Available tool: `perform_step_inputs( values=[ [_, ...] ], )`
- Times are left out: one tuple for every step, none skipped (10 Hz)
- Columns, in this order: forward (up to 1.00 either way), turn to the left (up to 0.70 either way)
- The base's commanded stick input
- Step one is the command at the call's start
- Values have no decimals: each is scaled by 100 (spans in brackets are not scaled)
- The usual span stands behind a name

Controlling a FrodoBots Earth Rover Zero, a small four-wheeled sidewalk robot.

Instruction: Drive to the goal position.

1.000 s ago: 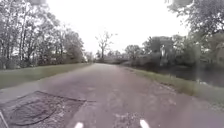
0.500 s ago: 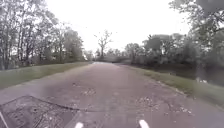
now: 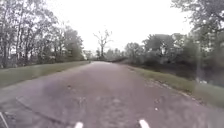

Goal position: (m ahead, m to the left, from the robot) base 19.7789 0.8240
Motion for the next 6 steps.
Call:
perform_step_inputs(
  values=[
    [70, 0],
    [70, 0],
    [70, 0],
    [70, 0],
    [70, 0],
    [70, 0]
  ],
)
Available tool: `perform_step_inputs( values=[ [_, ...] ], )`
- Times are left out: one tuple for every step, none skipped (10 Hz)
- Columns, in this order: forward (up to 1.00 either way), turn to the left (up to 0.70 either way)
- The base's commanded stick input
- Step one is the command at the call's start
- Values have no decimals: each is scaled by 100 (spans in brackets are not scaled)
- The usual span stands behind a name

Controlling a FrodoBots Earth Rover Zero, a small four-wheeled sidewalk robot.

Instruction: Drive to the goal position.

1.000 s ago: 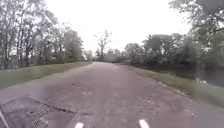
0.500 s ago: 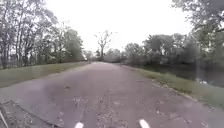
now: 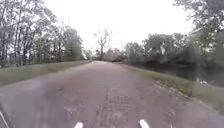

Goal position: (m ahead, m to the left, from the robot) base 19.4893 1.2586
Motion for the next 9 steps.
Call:
perform_step_inputs(
  values=[
    [70, 0],
    [70, 0],
    [70, 0],
    [70, 0],
    [70, 0],
    [70, 0],
    [70, 0],
    [70, 0],
    [70, 0]
  ],
)
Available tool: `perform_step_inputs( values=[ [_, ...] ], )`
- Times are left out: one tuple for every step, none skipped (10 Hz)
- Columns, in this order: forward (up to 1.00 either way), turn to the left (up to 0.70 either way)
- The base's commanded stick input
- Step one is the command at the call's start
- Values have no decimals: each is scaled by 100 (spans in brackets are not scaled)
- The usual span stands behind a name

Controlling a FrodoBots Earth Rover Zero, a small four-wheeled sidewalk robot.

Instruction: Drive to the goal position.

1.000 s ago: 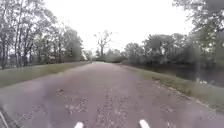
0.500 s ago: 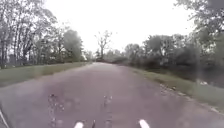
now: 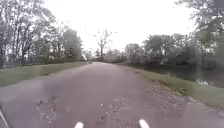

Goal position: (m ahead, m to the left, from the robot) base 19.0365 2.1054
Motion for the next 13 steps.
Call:
perform_step_inputs(
  values=[
    [70, 0],
    [70, 10],
    [70, 21],
    [70, 33],
    [70, 1],
    [70, 0],
    [70, 0],
    [70, 0],
    [70, 0],
    [70, 0],
    [70, 0],
    [70, 0],
    [70, 0]
  ],
)
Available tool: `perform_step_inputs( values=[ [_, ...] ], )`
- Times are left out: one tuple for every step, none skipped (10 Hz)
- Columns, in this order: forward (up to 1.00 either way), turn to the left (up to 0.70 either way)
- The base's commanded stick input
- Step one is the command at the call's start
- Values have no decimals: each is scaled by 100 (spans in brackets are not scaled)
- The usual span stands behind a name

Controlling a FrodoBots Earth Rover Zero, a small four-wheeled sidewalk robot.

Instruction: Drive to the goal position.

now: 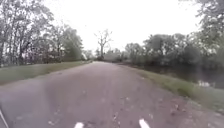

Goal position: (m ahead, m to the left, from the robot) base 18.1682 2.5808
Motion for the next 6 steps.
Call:
perform_step_inputs(
  values=[
    [70, 0],
    [70, 0],
    [70, 0],
    [70, 0],
    [70, 0],
    [70, 0]
  ],
)
